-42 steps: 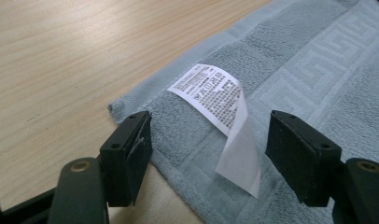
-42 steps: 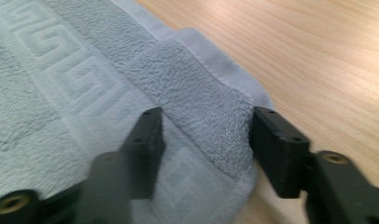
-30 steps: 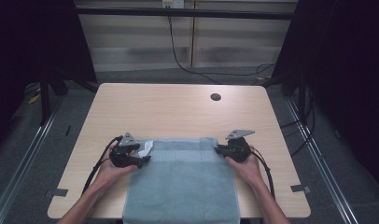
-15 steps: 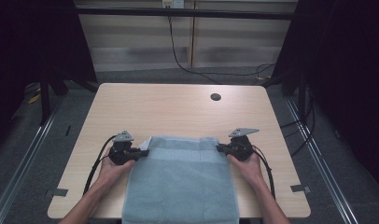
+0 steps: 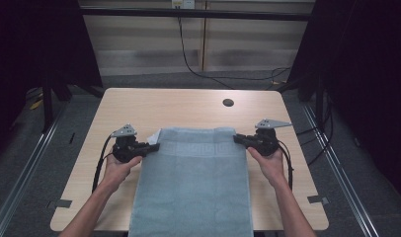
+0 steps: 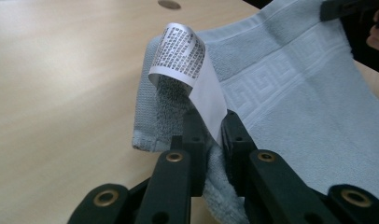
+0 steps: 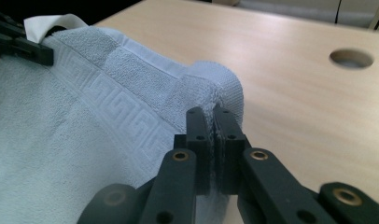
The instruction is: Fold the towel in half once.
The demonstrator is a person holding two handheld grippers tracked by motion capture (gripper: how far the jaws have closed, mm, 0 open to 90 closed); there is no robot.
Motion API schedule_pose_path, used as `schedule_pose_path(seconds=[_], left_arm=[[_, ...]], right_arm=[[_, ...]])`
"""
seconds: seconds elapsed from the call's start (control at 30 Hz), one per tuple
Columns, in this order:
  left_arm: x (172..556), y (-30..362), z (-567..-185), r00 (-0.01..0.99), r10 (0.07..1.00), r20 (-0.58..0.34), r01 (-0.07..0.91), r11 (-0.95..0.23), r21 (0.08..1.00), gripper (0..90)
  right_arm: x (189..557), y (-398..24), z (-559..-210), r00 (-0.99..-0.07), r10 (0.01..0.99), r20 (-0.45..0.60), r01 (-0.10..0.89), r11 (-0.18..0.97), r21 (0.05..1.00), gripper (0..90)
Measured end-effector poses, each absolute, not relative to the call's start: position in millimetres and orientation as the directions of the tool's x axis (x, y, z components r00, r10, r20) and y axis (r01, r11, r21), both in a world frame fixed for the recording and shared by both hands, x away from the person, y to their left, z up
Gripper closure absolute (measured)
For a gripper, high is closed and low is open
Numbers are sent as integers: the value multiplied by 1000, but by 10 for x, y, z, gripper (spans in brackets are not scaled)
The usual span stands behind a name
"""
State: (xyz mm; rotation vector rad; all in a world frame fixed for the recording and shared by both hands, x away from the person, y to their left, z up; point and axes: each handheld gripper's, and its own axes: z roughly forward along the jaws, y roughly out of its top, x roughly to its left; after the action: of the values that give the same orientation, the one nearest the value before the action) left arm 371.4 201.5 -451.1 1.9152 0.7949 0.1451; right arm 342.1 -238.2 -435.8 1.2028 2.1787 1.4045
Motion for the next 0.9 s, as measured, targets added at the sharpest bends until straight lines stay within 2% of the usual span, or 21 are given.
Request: schedule_pose_path(seconds=[0.3, 0.63, 0.9], left_arm=[[3970, 2089, -3974, 757, 613, -226, 410, -176, 895, 826], [4163, 2052, -3676, 755, 631, -181, 378, -192, 906, 826], [4343, 2013, -3303, 750, 642, -161, 339, -165, 926, 826]], right_arm=[[3632, -2402, -3838, -609, 777, 158, 408, 137, 903, 867], [3876, -2363, -3467, -608, 786, 112, 362, 149, 920, 867], [3989, -2459, -3167, -590, 800, 108, 315, 104, 943, 868]])
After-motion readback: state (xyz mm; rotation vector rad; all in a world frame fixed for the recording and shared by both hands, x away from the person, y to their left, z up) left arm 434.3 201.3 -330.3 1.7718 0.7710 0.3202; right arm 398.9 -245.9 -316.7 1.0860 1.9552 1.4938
